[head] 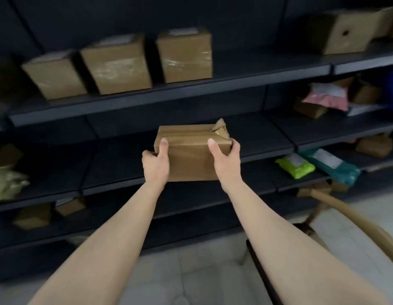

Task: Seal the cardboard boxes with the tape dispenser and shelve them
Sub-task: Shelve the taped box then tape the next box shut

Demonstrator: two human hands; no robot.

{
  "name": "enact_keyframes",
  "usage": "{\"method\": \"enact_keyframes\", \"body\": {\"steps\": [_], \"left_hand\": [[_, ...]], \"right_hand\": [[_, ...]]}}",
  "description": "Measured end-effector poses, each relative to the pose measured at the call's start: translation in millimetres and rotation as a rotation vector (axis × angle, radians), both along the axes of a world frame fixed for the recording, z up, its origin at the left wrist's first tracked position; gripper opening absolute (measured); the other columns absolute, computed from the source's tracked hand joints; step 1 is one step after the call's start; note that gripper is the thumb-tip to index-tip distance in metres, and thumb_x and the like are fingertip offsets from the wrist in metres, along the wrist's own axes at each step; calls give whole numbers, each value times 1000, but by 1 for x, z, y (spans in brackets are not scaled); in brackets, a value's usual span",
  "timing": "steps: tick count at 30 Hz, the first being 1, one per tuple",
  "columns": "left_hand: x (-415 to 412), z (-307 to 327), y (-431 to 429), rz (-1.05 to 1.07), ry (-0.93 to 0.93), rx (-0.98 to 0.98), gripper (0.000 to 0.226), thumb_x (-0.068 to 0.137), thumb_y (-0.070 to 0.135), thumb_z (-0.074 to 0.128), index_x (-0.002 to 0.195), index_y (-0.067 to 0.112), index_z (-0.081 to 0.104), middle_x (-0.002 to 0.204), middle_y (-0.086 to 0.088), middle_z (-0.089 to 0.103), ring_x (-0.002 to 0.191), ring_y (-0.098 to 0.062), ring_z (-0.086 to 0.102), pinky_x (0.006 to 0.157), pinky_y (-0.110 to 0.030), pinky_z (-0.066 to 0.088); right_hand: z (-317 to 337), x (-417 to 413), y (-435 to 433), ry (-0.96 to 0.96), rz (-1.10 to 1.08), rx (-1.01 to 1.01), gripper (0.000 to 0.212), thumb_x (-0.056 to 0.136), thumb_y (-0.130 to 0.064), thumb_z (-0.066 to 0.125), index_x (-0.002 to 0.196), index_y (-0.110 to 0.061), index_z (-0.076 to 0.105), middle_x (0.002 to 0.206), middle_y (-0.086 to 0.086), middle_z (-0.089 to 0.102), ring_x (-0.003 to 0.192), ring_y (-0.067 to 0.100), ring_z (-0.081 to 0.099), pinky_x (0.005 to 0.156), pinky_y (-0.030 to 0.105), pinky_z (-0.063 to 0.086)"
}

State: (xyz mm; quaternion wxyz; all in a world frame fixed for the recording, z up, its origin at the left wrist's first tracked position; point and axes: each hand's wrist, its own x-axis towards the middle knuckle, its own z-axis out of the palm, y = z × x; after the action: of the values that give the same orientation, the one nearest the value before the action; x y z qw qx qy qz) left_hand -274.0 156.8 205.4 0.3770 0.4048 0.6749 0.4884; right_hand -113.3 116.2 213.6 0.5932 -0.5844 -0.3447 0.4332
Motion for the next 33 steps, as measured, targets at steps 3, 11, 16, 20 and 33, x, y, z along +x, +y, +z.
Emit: {"method": "enact_keyframes", "body": {"steps": [3,11,16,20,33], "left_hand": [[-49,-9,8,85,22,-45,76,85,62,48,135,7,36,126,-7,50,103,-23,51,81,-33,38],[-135,-38,44,168,63,-159,41,89,49,48,106,13,41,87,5,50,75,-10,50,58,-26,34],[-165,-52,70,155,87,-232,32,90,43,45,105,14,39,95,-4,54,75,-16,51,55,-29,35],[-178,-58,88,127,104,-266,27,91,37,46,107,18,35,112,-8,52,77,-17,51,59,-30,37],[-180,-49,121,68,207,-230,56,91,25,47,142,13,29,141,-10,31,111,-29,45,85,-40,42]], "right_hand": [[-10,-43,24,-20,115,-36,83,82,-49,68,147,-23,25,140,-3,45,121,17,47,99,32,41],[-43,-118,87,-57,279,-196,83,80,-51,68,147,-23,26,139,-1,44,111,14,43,85,29,34],[-60,-151,119,-22,285,-254,77,81,-49,69,141,-26,27,109,-10,49,88,6,48,75,23,36],[-72,-166,136,-26,245,-254,70,81,-47,69,137,-26,31,109,-8,48,91,9,50,75,24,37],[-72,-165,163,-87,76,-241,37,86,-52,61,101,-21,50,86,-11,54,77,1,51,59,16,35]]}}
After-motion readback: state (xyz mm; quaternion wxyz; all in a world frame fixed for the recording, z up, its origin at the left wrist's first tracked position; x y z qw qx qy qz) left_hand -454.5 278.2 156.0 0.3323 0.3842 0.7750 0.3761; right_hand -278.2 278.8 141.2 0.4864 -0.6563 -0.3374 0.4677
